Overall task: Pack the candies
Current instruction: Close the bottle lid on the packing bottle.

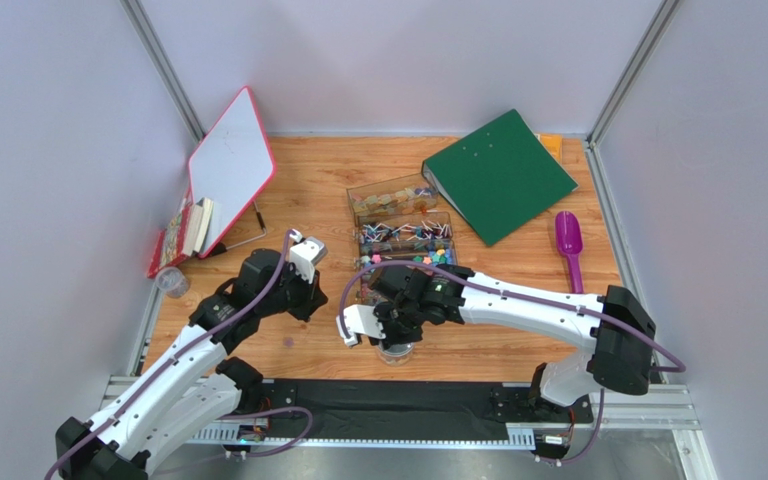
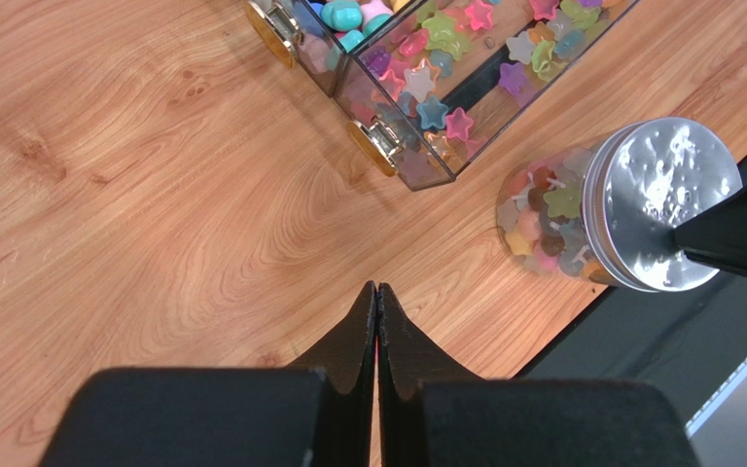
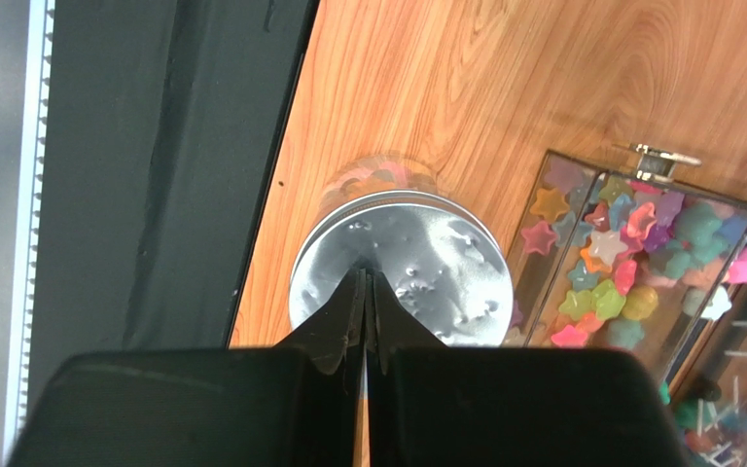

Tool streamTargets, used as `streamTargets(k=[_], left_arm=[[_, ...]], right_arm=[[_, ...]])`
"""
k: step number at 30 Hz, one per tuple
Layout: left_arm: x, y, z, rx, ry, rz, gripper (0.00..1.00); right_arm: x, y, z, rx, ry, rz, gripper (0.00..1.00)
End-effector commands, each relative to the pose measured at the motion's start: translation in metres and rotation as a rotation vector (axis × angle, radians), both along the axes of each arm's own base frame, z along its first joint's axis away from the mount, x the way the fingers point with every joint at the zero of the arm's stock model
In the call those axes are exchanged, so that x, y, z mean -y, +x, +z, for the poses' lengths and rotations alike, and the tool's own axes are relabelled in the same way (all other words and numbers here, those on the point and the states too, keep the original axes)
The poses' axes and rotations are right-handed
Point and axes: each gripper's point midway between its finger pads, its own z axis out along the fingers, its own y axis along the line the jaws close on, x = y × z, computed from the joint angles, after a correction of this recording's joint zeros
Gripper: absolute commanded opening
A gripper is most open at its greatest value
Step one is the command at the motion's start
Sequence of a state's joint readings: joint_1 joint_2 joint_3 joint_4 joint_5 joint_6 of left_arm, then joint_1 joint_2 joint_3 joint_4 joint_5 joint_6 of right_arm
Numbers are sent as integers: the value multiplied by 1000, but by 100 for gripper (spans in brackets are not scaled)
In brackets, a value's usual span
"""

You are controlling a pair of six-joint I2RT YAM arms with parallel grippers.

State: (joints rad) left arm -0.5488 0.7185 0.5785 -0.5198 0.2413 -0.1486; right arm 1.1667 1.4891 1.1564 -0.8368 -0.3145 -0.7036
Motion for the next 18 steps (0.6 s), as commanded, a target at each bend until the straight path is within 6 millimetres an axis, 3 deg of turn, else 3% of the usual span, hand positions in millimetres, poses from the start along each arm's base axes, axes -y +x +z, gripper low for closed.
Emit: streamTargets(k=[1, 10, 14, 18], left_arm=[[3, 7, 8, 33, -16, 7, 0], [5, 7, 3, 28, -12, -13, 0], [6, 6, 1, 22, -9, -20, 0], [12, -3, -3, -33, -42, -37, 0]], right_arm=[[1, -1, -22, 2, -36, 16, 0], [20, 10, 20, 116, 44, -23, 0], [25, 10, 7, 112, 7, -19, 0], [28, 8, -22, 89, -47, -4, 0]])
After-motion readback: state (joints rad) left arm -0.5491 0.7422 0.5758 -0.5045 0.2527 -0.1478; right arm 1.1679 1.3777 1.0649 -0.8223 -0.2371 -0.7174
